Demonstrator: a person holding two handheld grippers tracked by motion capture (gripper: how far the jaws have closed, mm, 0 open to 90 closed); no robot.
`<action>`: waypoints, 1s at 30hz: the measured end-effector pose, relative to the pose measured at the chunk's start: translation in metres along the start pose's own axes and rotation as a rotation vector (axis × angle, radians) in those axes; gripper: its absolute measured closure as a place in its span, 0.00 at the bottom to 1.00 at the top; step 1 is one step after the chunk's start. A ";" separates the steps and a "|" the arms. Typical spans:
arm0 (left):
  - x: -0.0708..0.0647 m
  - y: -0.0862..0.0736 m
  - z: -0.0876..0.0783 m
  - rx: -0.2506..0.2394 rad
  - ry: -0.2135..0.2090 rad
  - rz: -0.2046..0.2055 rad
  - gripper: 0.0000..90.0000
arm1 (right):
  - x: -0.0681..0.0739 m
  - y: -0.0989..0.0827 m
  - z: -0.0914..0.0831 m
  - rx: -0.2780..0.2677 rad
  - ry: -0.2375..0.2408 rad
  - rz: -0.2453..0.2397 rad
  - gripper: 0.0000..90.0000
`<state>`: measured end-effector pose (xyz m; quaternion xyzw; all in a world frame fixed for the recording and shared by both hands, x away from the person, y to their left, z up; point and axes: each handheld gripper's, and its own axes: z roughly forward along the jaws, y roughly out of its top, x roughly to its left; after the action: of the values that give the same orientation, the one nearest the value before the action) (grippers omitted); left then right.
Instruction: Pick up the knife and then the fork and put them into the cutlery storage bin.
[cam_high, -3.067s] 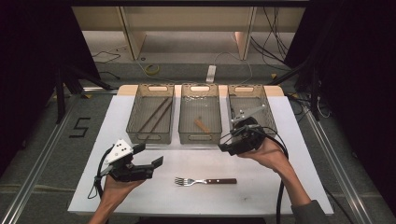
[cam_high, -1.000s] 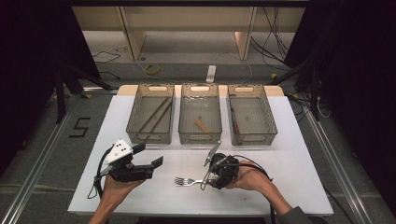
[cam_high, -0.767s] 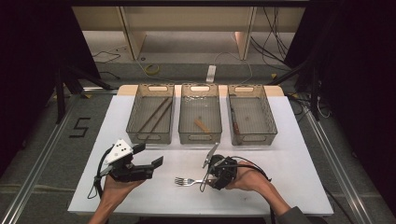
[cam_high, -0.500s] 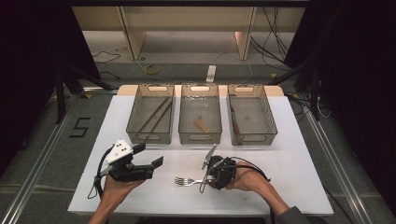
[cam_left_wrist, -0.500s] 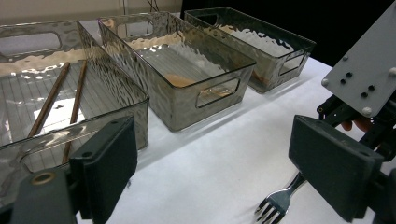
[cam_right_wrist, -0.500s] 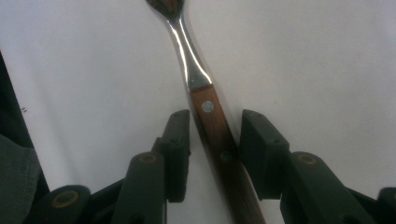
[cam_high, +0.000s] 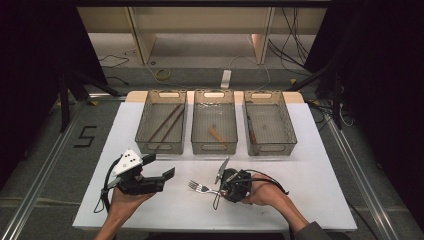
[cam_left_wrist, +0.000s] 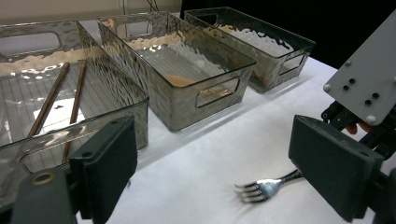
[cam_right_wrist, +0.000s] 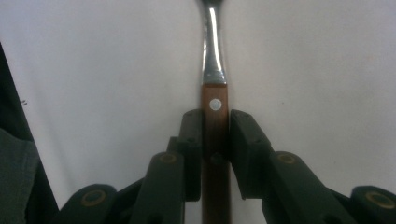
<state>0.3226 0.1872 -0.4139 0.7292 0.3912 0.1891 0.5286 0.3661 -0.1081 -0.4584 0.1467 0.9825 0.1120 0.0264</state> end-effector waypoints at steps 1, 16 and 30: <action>0.000 0.000 0.000 0.000 0.000 0.000 0.17 | 0.000 0.001 0.000 0.004 -0.004 -0.005 0.85; 0.000 0.000 0.000 0.000 0.000 0.001 0.17 | 0.000 0.002 0.000 0.015 -0.002 0.003 0.86; 0.001 0.000 0.000 -0.002 0.000 -0.001 0.17 | -0.006 -0.002 -0.012 -0.041 -0.020 0.049 0.86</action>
<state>0.3229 0.1879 -0.4138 0.7283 0.3914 0.1892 0.5297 0.3698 -0.1145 -0.4472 0.1712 0.9758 0.1314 0.0366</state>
